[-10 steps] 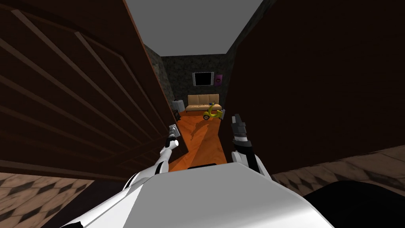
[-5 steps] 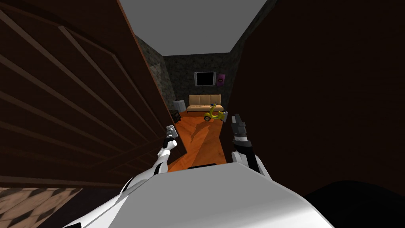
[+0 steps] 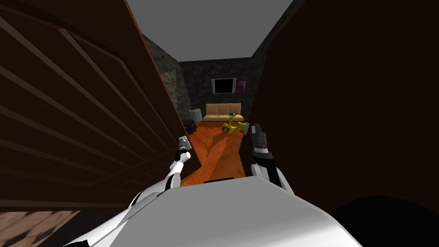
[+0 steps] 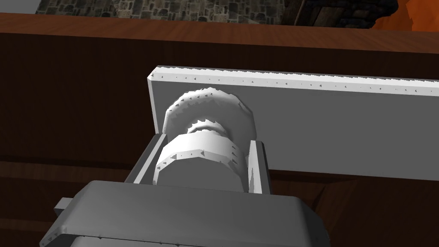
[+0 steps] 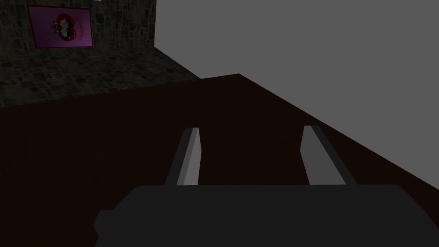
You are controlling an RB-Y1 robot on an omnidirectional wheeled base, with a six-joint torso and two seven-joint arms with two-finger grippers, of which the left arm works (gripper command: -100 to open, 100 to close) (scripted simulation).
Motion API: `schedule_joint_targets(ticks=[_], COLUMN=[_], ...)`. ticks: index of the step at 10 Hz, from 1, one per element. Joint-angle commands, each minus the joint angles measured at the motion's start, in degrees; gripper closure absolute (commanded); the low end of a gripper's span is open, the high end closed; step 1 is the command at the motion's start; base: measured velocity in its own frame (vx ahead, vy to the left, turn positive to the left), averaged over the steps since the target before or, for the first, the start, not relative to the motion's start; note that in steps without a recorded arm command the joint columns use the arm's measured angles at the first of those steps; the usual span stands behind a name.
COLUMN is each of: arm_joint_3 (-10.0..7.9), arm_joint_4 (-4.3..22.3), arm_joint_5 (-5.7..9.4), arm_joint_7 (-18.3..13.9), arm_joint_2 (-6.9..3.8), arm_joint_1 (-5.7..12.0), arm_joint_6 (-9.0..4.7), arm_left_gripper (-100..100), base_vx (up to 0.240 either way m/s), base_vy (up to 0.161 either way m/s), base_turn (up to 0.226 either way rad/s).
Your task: Push the door open
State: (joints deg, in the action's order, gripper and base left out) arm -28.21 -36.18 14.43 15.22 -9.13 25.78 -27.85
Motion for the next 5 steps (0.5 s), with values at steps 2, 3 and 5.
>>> schedule_joint_targets(ticks=[2,3,5], arm_joint_3=[-1.07,-1.34,-2.62], arm_joint_4=[0.14,0.14,0.13], arm_joint_5=[0.43,0.53,1.03], arm_joint_7=[0.41,0.54,1.18], arm_joint_2=[-0.49,-0.57,-0.95], arm_joint_1=[0.01,-0.01,-0.13], arm_joint_6=[-0.34,-0.36,-0.48], arm_left_gripper=[100,100,100], base_vx=[0.095,0.173,0.195], base_vy=[-0.019,-0.014,-0.03], base_turn=[0.037,0.038,0.036])
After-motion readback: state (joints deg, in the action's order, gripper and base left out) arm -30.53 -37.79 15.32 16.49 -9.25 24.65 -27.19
